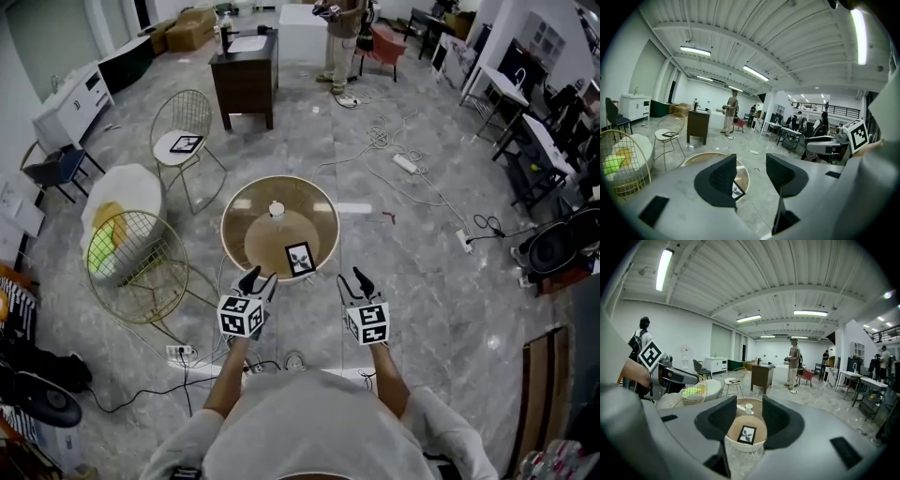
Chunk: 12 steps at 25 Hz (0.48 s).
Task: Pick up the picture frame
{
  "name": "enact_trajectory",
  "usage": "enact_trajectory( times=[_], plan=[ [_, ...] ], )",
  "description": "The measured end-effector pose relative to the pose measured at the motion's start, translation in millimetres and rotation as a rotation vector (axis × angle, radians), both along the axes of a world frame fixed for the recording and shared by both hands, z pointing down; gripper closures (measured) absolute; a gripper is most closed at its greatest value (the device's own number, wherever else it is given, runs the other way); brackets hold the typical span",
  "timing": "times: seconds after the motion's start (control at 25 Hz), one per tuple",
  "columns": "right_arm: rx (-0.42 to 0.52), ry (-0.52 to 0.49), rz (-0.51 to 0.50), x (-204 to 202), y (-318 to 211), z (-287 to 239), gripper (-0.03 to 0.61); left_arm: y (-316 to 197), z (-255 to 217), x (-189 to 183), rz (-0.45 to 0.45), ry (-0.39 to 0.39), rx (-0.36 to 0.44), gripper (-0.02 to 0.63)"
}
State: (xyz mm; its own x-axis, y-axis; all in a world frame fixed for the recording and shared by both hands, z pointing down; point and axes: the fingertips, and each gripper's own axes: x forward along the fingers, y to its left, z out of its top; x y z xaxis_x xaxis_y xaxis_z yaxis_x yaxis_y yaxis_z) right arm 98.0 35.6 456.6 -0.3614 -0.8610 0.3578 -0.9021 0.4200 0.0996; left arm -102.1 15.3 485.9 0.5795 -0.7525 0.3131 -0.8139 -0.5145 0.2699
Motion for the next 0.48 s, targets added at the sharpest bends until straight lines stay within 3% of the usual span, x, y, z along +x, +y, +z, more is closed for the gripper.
enact_trajectory(
  times=[0.48],
  plan=[
    [-0.027, 0.018, 0.021, -4.9, -19.1, 9.7, 0.414, -26.8, 5.2, -0.4, 0.037, 0.004, -0.015, 0.437]
  ],
)
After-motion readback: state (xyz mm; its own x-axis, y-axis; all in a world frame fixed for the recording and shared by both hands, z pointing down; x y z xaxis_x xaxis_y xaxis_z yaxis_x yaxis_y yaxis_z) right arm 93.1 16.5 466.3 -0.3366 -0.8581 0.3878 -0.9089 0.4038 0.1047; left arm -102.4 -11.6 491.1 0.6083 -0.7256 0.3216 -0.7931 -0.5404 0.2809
